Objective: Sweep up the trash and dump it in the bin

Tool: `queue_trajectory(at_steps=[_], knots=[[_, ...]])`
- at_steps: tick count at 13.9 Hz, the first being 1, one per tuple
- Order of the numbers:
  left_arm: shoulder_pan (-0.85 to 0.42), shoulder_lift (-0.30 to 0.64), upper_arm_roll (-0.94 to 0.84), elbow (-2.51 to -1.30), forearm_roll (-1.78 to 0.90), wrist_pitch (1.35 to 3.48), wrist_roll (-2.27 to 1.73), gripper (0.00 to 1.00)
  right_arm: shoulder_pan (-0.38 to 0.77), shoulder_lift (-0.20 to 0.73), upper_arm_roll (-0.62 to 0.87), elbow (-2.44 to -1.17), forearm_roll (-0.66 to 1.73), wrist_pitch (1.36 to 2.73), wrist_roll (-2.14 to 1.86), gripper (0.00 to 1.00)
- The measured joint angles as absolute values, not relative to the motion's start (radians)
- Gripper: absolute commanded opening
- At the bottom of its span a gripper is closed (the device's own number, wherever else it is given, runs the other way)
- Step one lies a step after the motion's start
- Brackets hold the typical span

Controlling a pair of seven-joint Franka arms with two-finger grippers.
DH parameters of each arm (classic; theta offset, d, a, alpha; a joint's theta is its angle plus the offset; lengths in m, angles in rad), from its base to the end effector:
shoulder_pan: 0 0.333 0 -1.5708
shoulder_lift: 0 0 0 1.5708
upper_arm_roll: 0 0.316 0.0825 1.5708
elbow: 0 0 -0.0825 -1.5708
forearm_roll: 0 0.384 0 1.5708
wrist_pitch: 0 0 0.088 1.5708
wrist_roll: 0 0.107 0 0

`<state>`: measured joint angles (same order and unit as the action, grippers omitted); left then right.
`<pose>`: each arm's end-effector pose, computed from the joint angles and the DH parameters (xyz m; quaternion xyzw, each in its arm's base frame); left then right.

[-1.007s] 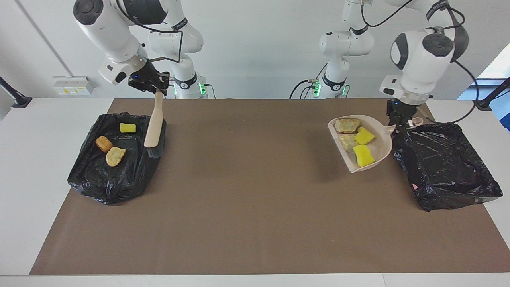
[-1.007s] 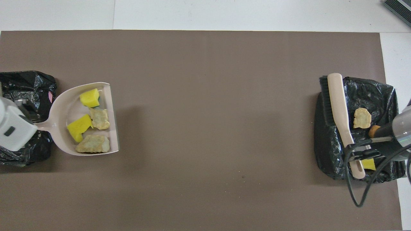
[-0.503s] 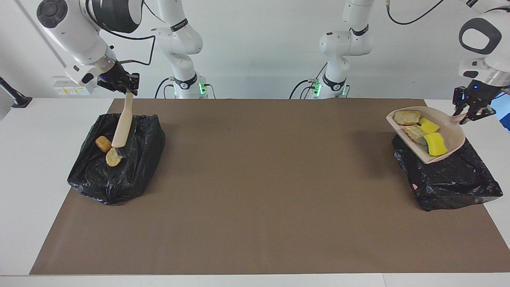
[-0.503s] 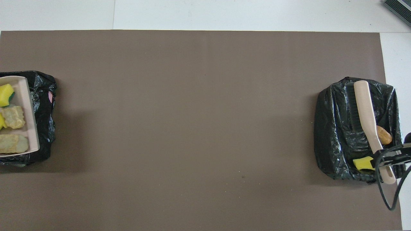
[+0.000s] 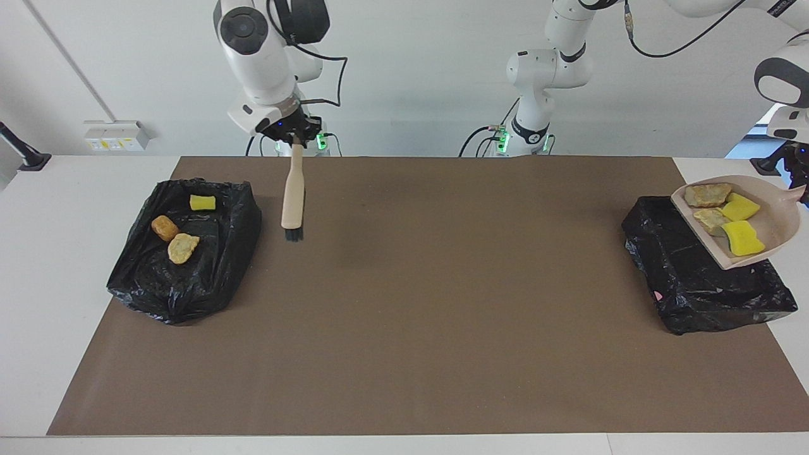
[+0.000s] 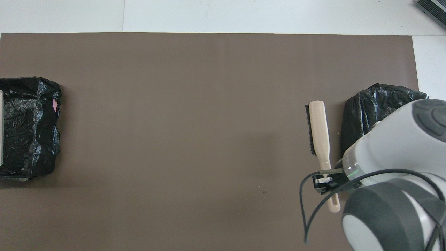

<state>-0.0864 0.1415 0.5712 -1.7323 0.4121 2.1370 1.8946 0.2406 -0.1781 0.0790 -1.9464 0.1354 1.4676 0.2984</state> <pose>0.5552 0.2912 0.5361 -0.6726 0.6923 0.1563 0.2096 0.4412 0.1648 0.5364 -0.9869 -0.0056 0.1610 0.0124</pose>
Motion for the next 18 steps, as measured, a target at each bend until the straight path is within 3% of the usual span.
queue_trajectory(at_steps=[5, 8, 11, 15, 18], knots=[[-0.109, 0.179, 0.563, -1.733, 0.713, 2.142, 1.771, 0.0, 0.52, -0.03, 0.081, -1.954, 0.262, 1.734, 0.619, 0.0], [-0.141, 0.179, 0.562, -1.729, 0.84, 2.099, 1.708, 0.0, 0.63, 0.043, 0.082, -1.962, 0.284, 1.817, 0.724, 0.0], [-0.163, 0.179, 0.546, -1.712, 0.958, 2.001, 1.61, 0.0, 0.665, 0.026, 0.081, -2.036, 0.288, 1.828, 0.733, 0.0], [-0.167, 0.177, 0.512, -1.625, 1.01, 1.91, 1.592, 0.0, 0.675, -0.075, 0.079, -2.201, 0.317, 1.84, 0.694, 0.0], [-0.166, 0.164, 0.437, -1.593, 0.926, 1.831, 1.592, 0.0, 0.74, -0.097, 0.079, -2.296, 0.344, 2.014, 0.694, 0.0]])
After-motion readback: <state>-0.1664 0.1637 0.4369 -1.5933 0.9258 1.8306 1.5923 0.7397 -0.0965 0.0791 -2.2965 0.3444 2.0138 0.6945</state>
